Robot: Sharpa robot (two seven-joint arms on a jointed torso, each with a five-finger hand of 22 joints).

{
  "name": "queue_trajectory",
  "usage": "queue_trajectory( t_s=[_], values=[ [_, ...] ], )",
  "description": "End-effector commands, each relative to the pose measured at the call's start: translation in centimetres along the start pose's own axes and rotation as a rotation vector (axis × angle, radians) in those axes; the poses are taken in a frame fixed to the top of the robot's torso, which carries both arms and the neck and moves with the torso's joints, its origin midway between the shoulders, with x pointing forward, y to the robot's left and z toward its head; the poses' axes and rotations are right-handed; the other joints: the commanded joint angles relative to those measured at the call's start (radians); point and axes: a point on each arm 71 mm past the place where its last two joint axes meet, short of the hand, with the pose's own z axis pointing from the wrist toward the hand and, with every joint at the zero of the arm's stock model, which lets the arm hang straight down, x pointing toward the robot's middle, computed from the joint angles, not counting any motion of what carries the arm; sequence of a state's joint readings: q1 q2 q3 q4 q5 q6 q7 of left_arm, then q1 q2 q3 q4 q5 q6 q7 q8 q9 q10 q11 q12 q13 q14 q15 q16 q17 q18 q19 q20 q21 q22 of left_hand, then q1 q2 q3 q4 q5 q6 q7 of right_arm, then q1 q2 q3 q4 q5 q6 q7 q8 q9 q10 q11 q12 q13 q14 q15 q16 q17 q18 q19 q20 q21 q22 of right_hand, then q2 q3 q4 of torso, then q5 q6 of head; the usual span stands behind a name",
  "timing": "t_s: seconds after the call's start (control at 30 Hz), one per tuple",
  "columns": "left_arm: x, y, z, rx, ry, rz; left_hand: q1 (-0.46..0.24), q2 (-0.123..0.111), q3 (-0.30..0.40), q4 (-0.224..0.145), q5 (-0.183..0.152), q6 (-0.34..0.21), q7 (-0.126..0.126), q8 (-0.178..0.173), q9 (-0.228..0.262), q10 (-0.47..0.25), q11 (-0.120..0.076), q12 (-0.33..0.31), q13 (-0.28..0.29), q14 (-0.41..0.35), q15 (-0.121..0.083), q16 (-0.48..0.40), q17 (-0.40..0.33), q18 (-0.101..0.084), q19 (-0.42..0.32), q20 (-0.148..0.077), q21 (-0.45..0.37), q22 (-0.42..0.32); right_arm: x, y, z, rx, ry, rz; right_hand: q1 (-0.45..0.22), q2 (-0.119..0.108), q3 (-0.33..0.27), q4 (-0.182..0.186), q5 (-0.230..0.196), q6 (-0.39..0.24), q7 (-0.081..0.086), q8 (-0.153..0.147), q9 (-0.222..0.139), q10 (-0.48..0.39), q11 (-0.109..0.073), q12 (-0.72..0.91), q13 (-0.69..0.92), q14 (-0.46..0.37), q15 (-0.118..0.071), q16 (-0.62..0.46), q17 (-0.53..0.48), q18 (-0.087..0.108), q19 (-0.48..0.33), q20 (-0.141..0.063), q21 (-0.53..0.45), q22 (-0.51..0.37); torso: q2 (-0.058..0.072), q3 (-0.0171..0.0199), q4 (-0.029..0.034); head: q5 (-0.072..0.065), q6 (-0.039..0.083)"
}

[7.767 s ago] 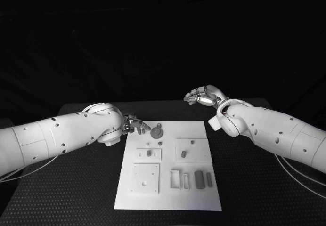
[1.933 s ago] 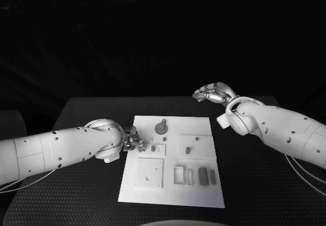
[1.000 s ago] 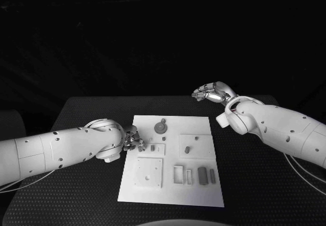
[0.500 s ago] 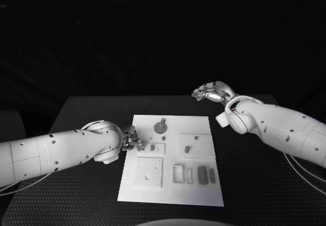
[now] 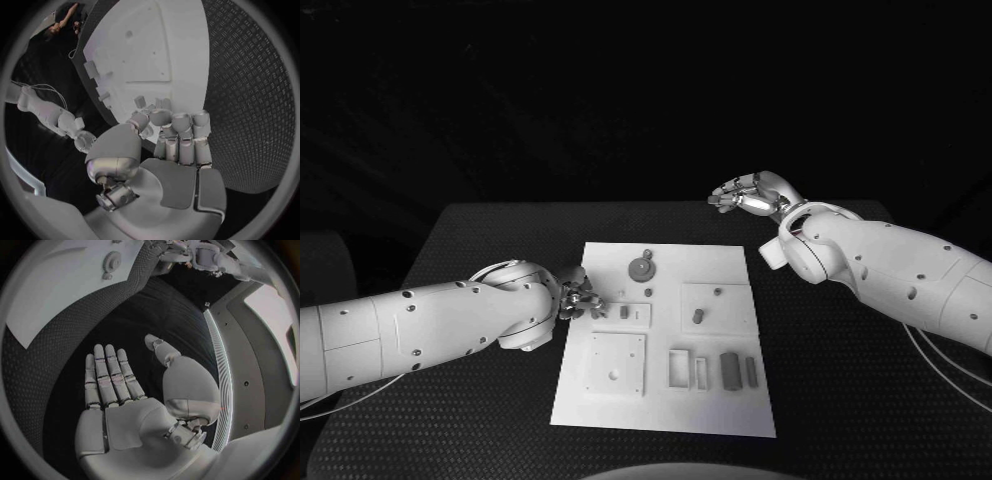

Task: Assemble the parts on the task board

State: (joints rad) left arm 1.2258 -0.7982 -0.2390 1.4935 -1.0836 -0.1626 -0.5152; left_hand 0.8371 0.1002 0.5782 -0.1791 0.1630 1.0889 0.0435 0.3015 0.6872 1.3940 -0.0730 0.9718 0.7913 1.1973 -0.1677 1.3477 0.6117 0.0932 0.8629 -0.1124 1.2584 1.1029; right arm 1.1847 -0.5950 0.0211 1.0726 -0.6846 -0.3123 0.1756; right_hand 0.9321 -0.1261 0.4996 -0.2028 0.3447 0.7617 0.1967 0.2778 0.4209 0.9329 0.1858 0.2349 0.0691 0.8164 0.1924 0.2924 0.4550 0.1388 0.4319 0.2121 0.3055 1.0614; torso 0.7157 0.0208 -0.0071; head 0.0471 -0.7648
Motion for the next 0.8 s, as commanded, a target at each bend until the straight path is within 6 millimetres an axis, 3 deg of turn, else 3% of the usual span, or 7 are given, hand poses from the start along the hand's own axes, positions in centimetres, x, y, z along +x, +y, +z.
queue_trajectory(
  t_s=[0.03, 0.8],
  values=[
    [-0.02, -0.1, -0.04, 0.016, -0.041, -0.004, 0.002, 0.009, 0.003, 0.003, 0.003, 0.017, -0.009, 0.003, -0.001, 0.003, -0.005, 0.004, -0.001, -0.001, -0.008, 0.005, -0.001, -0.002, -0.002, -0.147, 0.006, -0.001, 0.12, 0.01, -0.03, -0.006, 0.017, 0.002, 0.008, 0.002, -0.005, 0.003, 0.005, -0.009, 0.021, 0.005, -0.002, 0.005, 0.0, -0.004, -0.001, -0.008, -0.001, -0.004, -0.002, -0.015, -0.005, -0.001, -0.006, 0.001, 0.0, 0.001, 0.0002, 0.001, 0.0],
    [0.91, -0.52, -0.14, 0.025, -0.02, 0.004, 0.002, 0.007, 0.006, 0.003, 0.004, 0.025, -0.012, 0.006, 0.0, 0.007, -0.008, 0.009, 0.0, 0.005, -0.011, 0.011, 0.0, 0.0, 0.002, -0.149, 0.013, -0.004, 0.07, -0.07, -0.07, -0.004, 0.016, 0.002, 0.008, 0.002, -0.005, 0.003, 0.006, -0.009, 0.021, 0.005, -0.002, 0.005, 0.0, -0.005, -0.001, -0.009, -0.001, -0.003, -0.003, -0.015, -0.006, -0.002, -0.007, 0.004, 0.001, -0.0001, -0.0018, 0.001, -0.003]
  ],
)
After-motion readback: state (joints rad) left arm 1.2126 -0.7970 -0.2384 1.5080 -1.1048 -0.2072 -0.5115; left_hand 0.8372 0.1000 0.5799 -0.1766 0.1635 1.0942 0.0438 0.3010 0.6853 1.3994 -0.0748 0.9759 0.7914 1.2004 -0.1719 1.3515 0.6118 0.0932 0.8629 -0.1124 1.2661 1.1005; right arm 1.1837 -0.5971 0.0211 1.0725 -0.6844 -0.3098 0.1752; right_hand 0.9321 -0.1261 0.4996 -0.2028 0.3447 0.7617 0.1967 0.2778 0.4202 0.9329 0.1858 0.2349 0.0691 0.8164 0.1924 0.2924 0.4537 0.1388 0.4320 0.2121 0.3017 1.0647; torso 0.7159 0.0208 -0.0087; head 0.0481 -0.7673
